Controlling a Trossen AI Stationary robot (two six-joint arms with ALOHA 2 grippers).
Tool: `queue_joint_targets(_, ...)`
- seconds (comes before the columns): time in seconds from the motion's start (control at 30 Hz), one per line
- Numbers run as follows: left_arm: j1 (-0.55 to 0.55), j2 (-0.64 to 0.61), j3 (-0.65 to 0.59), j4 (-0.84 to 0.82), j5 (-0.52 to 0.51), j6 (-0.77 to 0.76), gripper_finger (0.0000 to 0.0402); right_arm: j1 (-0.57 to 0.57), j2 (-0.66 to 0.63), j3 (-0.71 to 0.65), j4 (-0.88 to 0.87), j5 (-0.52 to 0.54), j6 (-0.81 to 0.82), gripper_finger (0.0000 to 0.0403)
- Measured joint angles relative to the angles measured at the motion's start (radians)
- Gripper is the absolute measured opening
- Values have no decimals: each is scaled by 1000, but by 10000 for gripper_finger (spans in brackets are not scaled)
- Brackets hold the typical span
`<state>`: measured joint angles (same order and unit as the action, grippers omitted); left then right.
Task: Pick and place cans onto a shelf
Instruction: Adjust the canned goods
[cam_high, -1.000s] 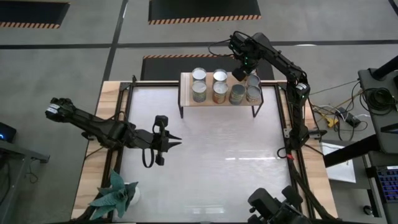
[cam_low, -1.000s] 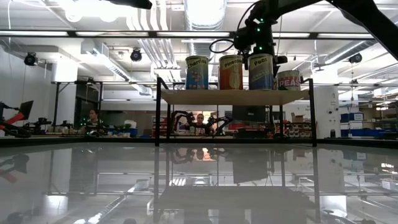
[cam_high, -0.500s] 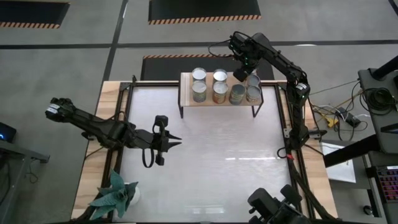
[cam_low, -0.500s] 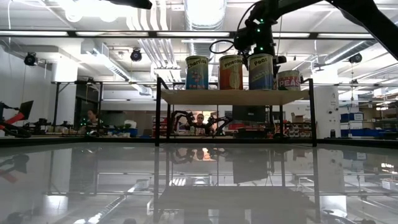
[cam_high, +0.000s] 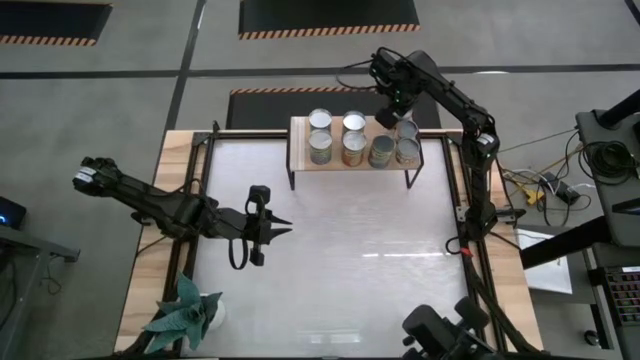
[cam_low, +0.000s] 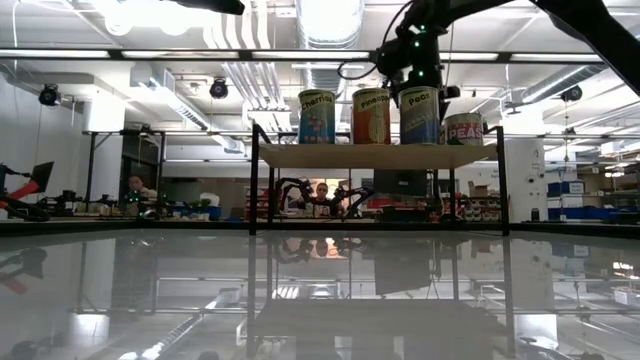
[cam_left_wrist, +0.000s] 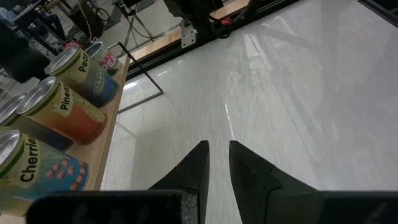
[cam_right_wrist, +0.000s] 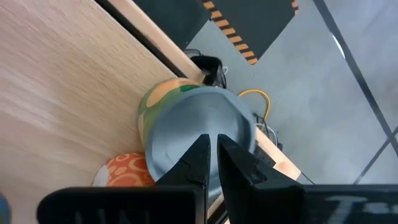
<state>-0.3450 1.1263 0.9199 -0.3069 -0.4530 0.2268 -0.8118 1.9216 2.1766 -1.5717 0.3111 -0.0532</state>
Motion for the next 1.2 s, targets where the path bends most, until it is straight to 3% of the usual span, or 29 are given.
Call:
queue_joint_targets(0.37, 0, 0, 0, 0, 0, 0, 44, 34, -104, 10, 0, -5, 78, 18)
queue_joint_targets(0.63, 0, 0, 0, 0, 0, 0, 44, 280, -316, -66, 137, -24, 138, 18)
queue_joint_targets(0.9, 0, 0, 0, 0, 0, -9, 44, 520, -551, -331, 292, -24, 244, 18)
queue_joint_targets(1.2, 0, 0, 0, 5, 0, -16, 44, 538, -780, -740, 427, -3, 345, 18)
